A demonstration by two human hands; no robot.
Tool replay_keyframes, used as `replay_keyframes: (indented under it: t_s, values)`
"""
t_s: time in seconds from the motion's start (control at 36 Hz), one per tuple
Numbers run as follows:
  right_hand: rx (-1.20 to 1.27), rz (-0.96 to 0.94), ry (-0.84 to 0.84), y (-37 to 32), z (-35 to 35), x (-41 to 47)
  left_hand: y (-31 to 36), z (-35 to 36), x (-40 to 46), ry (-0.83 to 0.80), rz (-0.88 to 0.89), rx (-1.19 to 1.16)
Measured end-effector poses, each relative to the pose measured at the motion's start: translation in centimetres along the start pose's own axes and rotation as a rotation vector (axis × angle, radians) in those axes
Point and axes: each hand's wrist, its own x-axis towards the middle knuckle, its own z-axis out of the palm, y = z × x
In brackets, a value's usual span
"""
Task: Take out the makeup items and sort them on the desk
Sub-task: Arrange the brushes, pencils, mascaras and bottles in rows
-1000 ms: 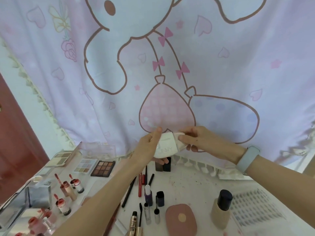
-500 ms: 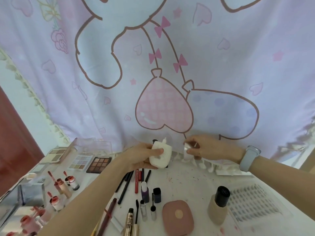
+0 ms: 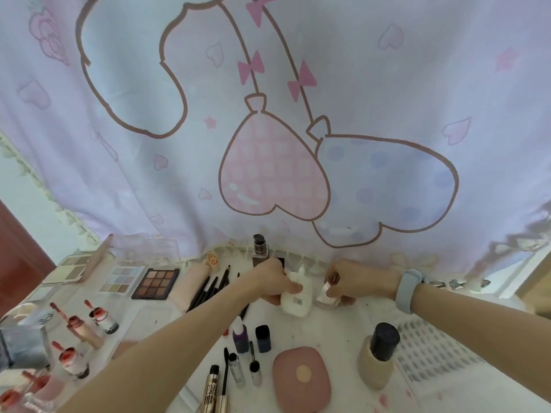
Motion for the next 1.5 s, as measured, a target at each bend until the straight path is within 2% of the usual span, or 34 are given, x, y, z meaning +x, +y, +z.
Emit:
replay_keyframes:
  t_s: [0.22,0.31,0.44,0.53,0.67,0.78,0.86,1.11,1.31,1.5]
  values:
    - [-0.053,0.002,-0.019,0.4,0.2,0.6,-0.1,0.4,0.7,0.033,-0.01,-0.01]
    - [0.035,-0.015,-0.009,0.7,0.0,0.6,-0.3,0.7,0.7,0.101,0.004,0.108]
    - [-0.013,-0.04,0.034,0.5,0.0,0.6,-0.3,1.3,0.3,0.182,0.054,0.266]
    - [-0.09,-0.042,0.058,0.2,0.3,0.8,-0.2,1.5,-0.1,0.156,0.066,0.309]
    - [-0.138,-0.021,0.066,0.1,0.8,1.2,-0.4,1.5,-0.9,0.143,0.191,0.552]
    - [-0.141,-0.022,-0.01,0.4,0.2,0.7,-0.9,1.7,-1.4,0.059,0.242,0.636]
    - [-0.116,-0.027,-0.052,0.7,0.1,0.4,-1.2,1.9,-1.3,0.083,0.263,0.65]
    - [-0.084,-0.089,0.083,1.0,1.1,1.2,-0.9,2.5,-0.8,0.214,0.288,0.736]
    - [-0.07,-0.115,0.156,0.9,1.0,1.3,-0.6,2.6,-0.5,0.321,0.317,0.897]
    - [-0.06,-0.123,0.187,0.9,0.5,0.2,-0.3,2.0,-1.2,0.311,0.352,0.872]
